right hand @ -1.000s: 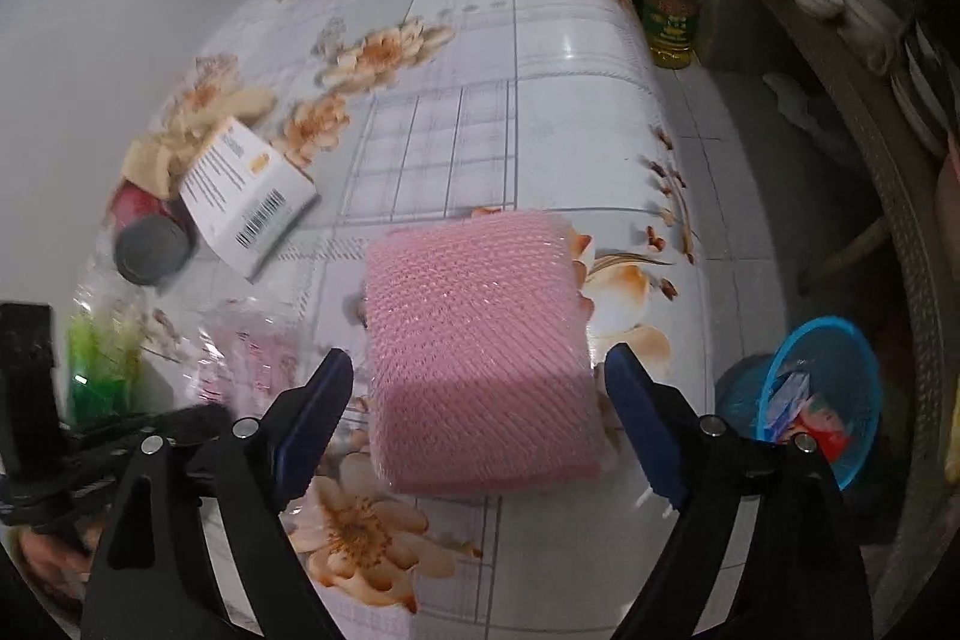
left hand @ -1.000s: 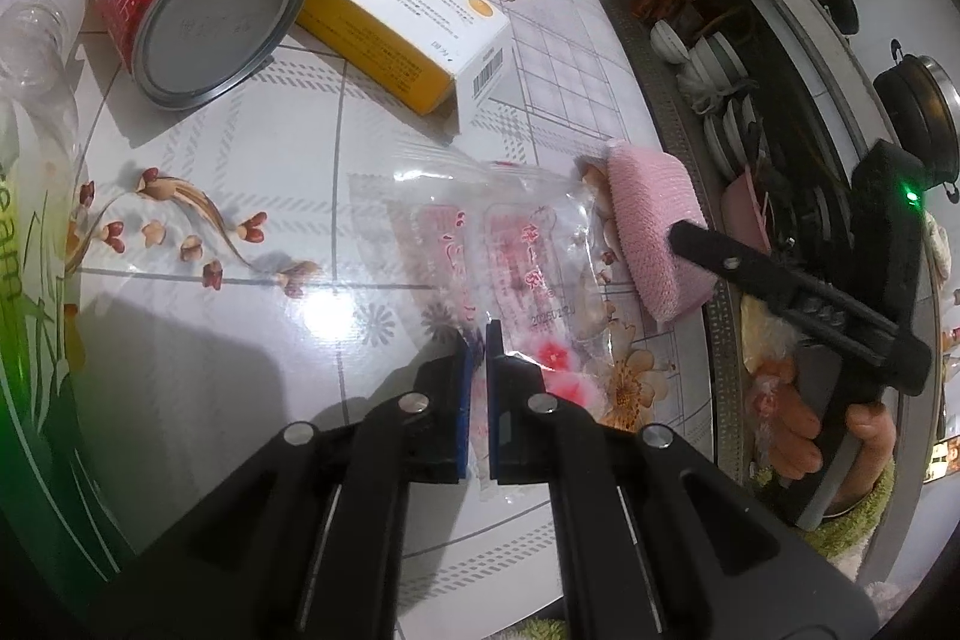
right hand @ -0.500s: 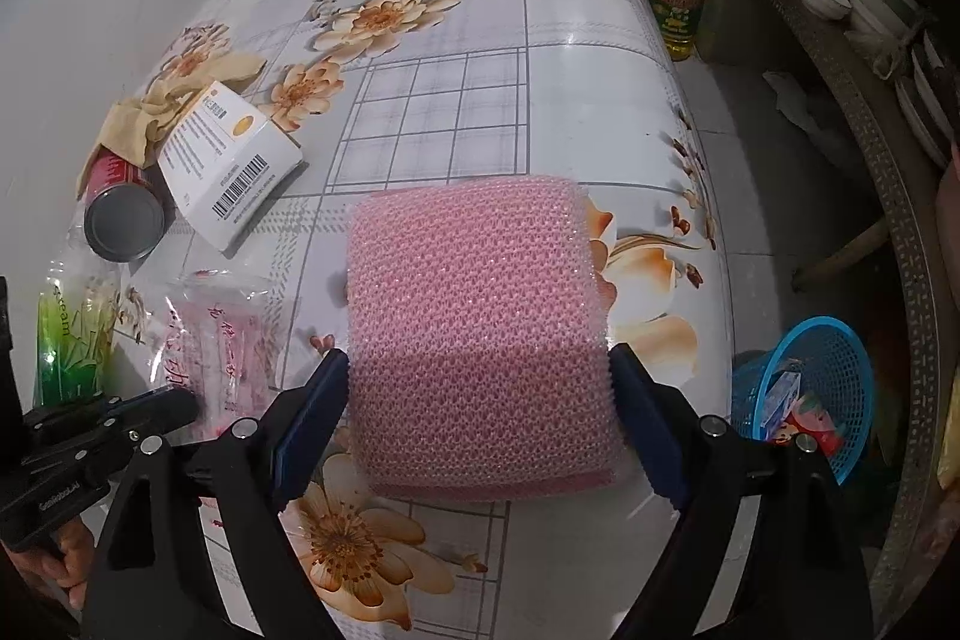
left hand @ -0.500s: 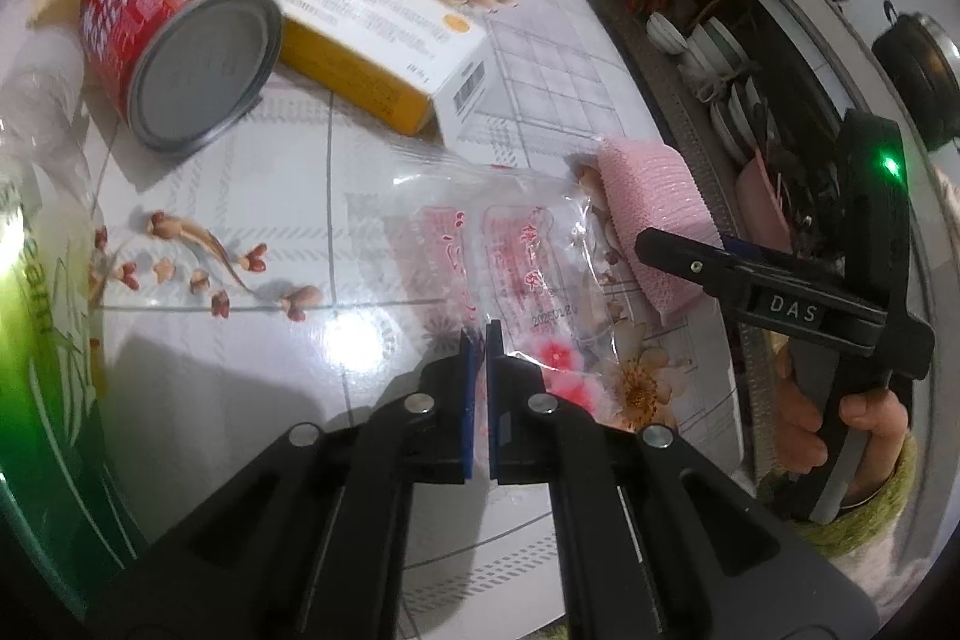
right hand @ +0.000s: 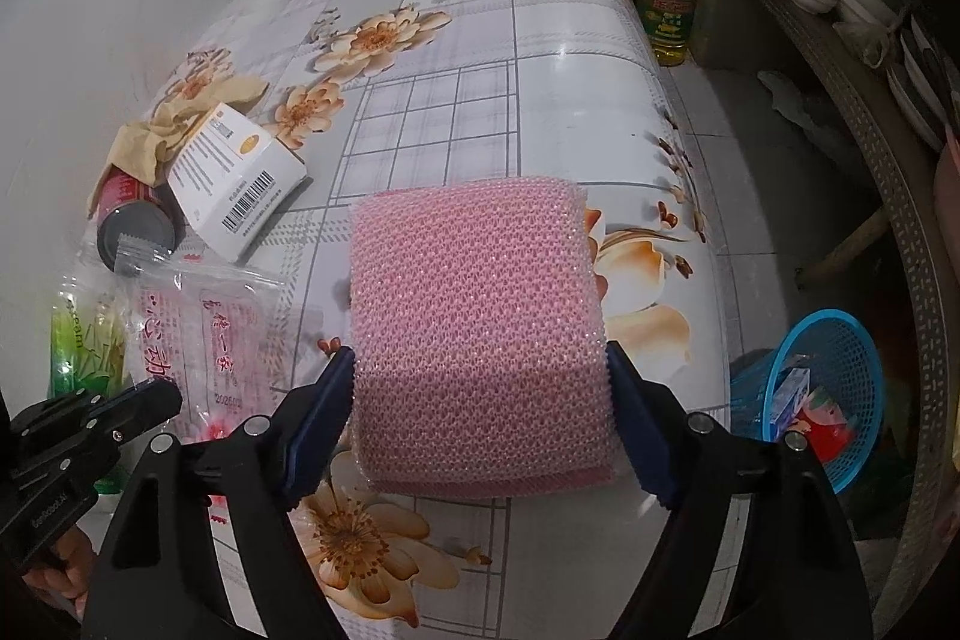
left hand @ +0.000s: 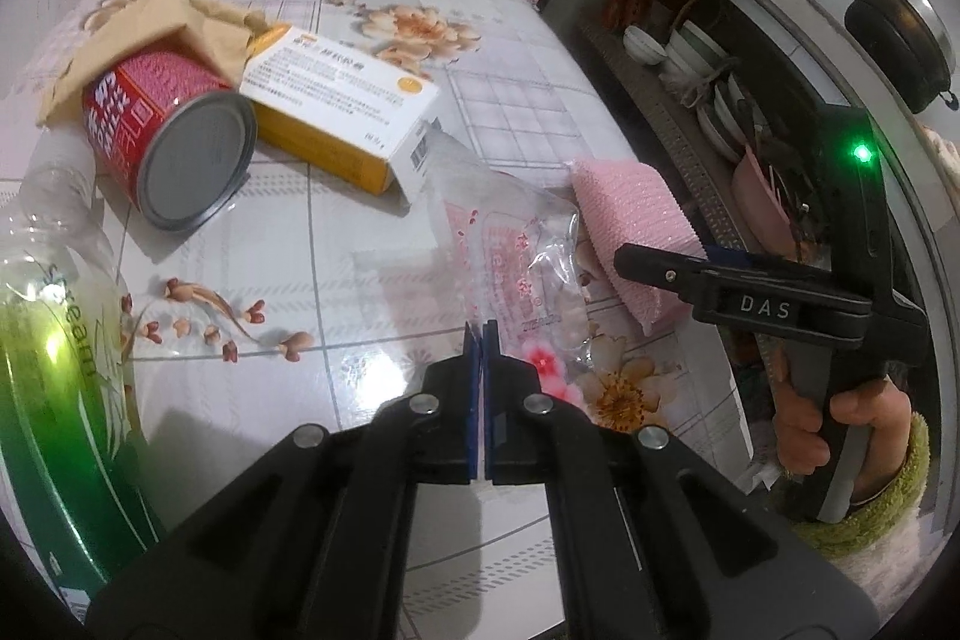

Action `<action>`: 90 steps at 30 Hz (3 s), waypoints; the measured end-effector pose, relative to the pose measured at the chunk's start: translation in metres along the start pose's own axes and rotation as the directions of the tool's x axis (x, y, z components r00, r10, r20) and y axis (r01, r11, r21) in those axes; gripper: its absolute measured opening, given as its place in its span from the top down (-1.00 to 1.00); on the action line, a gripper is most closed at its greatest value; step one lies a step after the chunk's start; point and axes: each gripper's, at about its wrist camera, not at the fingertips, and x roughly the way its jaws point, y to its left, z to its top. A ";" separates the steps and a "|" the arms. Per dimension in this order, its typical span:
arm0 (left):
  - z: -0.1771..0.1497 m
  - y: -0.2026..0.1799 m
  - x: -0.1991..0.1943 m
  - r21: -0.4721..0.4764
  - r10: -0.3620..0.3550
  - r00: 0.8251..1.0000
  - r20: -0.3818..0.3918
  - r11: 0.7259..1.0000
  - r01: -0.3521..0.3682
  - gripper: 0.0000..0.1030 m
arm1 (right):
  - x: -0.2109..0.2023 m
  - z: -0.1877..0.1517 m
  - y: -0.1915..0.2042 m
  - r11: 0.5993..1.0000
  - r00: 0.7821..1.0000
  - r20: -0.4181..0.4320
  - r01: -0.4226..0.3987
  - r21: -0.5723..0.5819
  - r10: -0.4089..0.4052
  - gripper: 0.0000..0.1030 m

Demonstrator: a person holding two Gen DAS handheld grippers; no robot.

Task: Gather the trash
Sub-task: 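Grasp the pink sponge with the right tool while the left tool holds the clear bag, then carry the sponge and clear bag to the blue wastebasket and release both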

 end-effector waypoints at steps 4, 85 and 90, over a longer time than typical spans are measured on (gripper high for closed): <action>0.000 -0.006 -0.006 0.017 0.003 1.000 0.021 1.000 -0.004 1.00 | -0.006 0.000 -0.001 1.000 1.000 0.016 -0.011 0.012 0.010 -0.51; 0.044 -0.192 0.028 0.341 -0.220 0.975 -0.034 0.914 0.219 1.00 | -0.132 -0.116 -0.197 0.824 0.944 0.320 -0.122 0.553 -0.075 -0.50; 0.053 -0.231 0.056 0.366 -0.262 0.959 -0.108 0.887 0.283 1.00 | -0.140 -0.163 -0.260 0.682 0.937 0.300 -0.102 0.724 -0.178 -0.50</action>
